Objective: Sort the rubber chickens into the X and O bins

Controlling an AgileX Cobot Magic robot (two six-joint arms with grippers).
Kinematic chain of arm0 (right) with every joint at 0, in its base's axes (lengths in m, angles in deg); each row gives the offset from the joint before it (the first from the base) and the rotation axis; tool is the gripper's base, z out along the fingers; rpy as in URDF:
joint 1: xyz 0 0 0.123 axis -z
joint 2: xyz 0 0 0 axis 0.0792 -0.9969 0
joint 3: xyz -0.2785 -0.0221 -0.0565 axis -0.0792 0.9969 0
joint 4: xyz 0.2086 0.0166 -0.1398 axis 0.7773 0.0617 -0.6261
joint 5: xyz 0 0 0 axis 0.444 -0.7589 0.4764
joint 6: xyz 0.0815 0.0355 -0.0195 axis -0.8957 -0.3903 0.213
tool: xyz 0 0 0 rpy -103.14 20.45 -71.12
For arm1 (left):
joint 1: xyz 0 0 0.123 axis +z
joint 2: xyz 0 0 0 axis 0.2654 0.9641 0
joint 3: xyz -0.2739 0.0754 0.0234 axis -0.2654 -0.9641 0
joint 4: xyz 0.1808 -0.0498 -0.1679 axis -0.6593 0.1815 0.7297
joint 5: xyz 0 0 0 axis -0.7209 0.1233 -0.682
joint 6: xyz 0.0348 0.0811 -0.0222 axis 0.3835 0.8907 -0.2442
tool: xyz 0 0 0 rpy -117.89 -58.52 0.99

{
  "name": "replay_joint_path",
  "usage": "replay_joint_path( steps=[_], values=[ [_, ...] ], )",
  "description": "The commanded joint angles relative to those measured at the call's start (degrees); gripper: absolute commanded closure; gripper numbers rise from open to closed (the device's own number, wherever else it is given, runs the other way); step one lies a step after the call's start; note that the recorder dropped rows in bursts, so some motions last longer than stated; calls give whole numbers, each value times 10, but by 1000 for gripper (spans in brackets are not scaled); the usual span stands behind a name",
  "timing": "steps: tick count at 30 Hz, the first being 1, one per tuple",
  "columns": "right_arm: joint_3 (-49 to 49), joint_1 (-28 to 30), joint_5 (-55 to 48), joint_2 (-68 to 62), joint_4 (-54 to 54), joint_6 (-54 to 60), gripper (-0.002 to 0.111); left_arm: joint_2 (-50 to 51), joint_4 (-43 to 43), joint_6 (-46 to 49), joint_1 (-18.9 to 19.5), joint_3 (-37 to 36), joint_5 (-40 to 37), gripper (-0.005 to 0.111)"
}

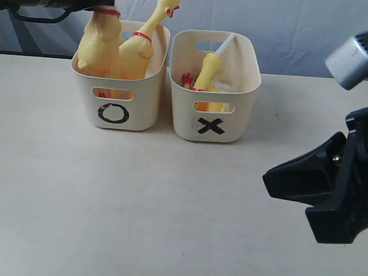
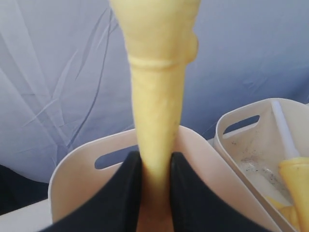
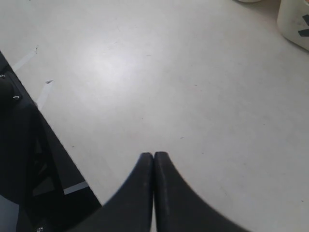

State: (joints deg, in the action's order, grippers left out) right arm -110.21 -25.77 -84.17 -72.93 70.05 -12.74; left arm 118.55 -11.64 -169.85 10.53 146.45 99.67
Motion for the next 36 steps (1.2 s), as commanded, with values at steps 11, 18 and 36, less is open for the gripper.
replay_joint_path(
  steps=[11,18,36],
  values=[
    [3,3,2,3,2,2,108,26,15,-7,-4,6,0,89],
    [3,3,2,3,1,2,108,38,19,-7,-4,6,0,63],
    [3,3,2,3,1,2,108,8,28,17,-4,17,-35,49]
  ],
)
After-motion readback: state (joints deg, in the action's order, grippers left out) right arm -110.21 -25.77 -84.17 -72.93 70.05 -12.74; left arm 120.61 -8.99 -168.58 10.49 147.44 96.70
